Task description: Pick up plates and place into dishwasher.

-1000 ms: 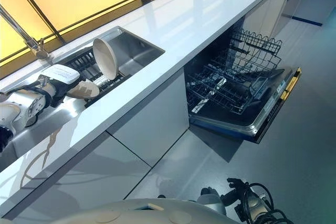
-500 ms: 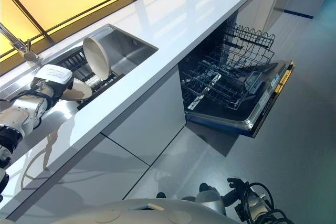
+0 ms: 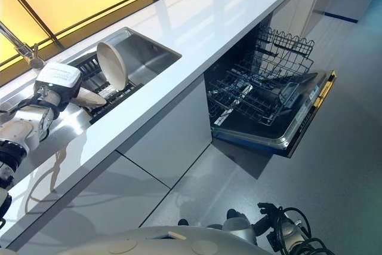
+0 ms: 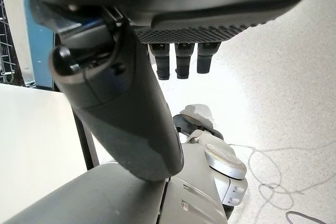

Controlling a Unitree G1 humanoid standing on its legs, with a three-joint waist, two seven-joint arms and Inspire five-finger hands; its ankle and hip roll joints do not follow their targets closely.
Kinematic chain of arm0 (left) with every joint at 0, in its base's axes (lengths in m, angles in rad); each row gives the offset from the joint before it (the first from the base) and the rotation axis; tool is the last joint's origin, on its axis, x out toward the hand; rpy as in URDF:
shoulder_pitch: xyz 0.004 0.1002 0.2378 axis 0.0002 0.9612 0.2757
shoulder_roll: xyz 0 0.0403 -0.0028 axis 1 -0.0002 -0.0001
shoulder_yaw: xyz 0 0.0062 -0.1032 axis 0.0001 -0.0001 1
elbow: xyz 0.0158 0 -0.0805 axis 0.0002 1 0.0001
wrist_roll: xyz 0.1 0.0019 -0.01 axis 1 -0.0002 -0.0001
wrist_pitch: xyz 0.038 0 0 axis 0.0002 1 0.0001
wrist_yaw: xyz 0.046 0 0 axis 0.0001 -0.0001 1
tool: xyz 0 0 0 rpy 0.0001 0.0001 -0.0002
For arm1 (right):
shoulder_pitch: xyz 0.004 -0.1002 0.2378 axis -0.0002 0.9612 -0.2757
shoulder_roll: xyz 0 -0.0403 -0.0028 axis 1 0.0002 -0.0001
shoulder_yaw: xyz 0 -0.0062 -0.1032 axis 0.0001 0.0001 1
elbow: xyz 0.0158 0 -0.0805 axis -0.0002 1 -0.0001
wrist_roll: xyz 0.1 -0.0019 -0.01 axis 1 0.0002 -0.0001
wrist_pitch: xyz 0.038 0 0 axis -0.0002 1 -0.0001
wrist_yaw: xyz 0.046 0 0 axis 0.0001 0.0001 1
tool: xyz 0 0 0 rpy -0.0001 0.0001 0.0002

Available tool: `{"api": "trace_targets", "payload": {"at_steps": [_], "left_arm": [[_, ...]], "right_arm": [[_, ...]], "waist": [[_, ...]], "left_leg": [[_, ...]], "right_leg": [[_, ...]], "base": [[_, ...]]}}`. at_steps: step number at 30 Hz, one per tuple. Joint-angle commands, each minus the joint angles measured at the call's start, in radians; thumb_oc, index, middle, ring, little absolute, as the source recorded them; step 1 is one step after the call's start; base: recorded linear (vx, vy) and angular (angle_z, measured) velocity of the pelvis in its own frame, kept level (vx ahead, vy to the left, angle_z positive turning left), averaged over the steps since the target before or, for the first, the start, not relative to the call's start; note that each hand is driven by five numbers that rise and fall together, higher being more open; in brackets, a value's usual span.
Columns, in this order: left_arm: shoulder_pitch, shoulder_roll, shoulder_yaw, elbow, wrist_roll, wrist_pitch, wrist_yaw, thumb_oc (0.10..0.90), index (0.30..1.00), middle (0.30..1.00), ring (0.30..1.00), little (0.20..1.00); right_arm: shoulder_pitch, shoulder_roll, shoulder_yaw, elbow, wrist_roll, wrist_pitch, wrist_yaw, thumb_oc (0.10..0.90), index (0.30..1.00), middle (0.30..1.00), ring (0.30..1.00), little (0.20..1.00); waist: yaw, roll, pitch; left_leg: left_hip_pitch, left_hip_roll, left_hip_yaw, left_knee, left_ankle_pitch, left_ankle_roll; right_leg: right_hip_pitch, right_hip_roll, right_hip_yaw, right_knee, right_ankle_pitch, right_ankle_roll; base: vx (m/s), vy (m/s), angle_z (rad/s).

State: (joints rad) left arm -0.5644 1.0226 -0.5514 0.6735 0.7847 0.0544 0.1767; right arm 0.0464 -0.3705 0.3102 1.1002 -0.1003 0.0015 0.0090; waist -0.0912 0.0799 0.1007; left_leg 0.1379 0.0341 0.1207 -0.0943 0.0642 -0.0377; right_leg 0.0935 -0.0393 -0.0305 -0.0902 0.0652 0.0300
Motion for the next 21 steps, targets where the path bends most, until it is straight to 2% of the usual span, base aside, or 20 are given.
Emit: {"api": "trace_targets", "payload": {"at_steps": [1, 5, 11, 14, 20, 21], "left_arm": [[-0.257, 0.158, 0.117, -0.04, -0.093, 0.022, 0.157, 0.122, 0.319, 0.319, 0.319, 0.222], [-0.255, 0.193, 0.15, -0.103, -0.12, -0.016, 0.179, 0.191, 0.378, 0.378, 0.378, 0.291], [-0.27, 0.229, 0.187, -0.175, -0.216, -0.032, 0.217, 0.177, 0.366, 0.366, 0.366, 0.277], [-0.269, 0.242, 0.213, -0.202, -0.262, -0.049, 0.242, 0.188, 0.375, 0.375, 0.375, 0.288], [-0.19, 0.267, 0.338, -0.298, -0.325, -0.056, 0.279, 0.248, 0.427, 0.427, 0.427, 0.348], [-0.173, 0.27, 0.356, -0.313, -0.337, -0.061, 0.286, 0.248, 0.427, 0.427, 0.427, 0.348]], "right_arm": [[-0.029, -0.022, 0.026, 0.018, -0.012, -0.049, -0.005, 0.8, 0.9, 0.9, 0.9, 0.9], [-0.027, -0.014, 0.025, 0.014, -0.013, -0.049, -0.003, 0.8, 0.9, 0.9, 0.9, 0.9], [-0.026, -0.004, 0.027, 0.005, -0.006, -0.047, -0.008, 0.8, 0.9, 0.9, 0.9, 0.9], [-0.024, 0.001, 0.025, -0.009, 0.02, -0.068, -0.017, 0.8, 0.9, 0.9, 0.9, 0.9], [-0.018, 0.007, -0.013, -0.141, 0.165, -0.135, -0.049, 0.8, 0.9, 0.9, 0.9, 0.9], [-0.016, 0.005, -0.025, -0.193, 0.201, -0.126, -0.038, 0.8, 0.9, 0.9, 0.9, 0.9]], "waist": [[0.007, 0.001, -0.017], [0.018, -0.003, -0.028], [0.03, -0.006, -0.042], [0.036, -0.01, -0.047], [0.046, -0.019, -0.055], [0.047, -0.021, -0.055]], "left_leg": [[-0.001, -0.075, 0.0, 0.029, -0.118, 0.049], [0.006, -0.074, -0.009, 0.024, -0.118, 0.046], [0.011, -0.073, -0.016, 0.02, -0.119, 0.044], [0.012, -0.072, -0.018, 0.02, -0.119, 0.043], [0.015, -0.069, -0.022, 0.021, -0.121, 0.043], [0.015, -0.068, -0.022, 0.02, -0.121, 0.043]], "right_leg": [[-0.003, -0.003, -0.02, 0.034, -0.055, 0.068], [0.004, -0.003, -0.028, 0.034, -0.06, 0.067], [0.012, -0.006, -0.037, 0.032, -0.063, 0.067], [0.016, -0.007, -0.04, 0.03, -0.063, 0.066], [0.019, -0.007, -0.038, 0.026, -0.06, 0.065], [0.019, -0.007, -0.037, 0.025, -0.059, 0.065]], "base": [[0.0, 0.0, 0.0], [-0.02, -0.012, 0.04], [-0.04, -0.012, 0.05], [-0.04, -0.013, 0.04], [-0.04, -0.012, 0.03], [-0.04, -0.015, 0.01]]}}
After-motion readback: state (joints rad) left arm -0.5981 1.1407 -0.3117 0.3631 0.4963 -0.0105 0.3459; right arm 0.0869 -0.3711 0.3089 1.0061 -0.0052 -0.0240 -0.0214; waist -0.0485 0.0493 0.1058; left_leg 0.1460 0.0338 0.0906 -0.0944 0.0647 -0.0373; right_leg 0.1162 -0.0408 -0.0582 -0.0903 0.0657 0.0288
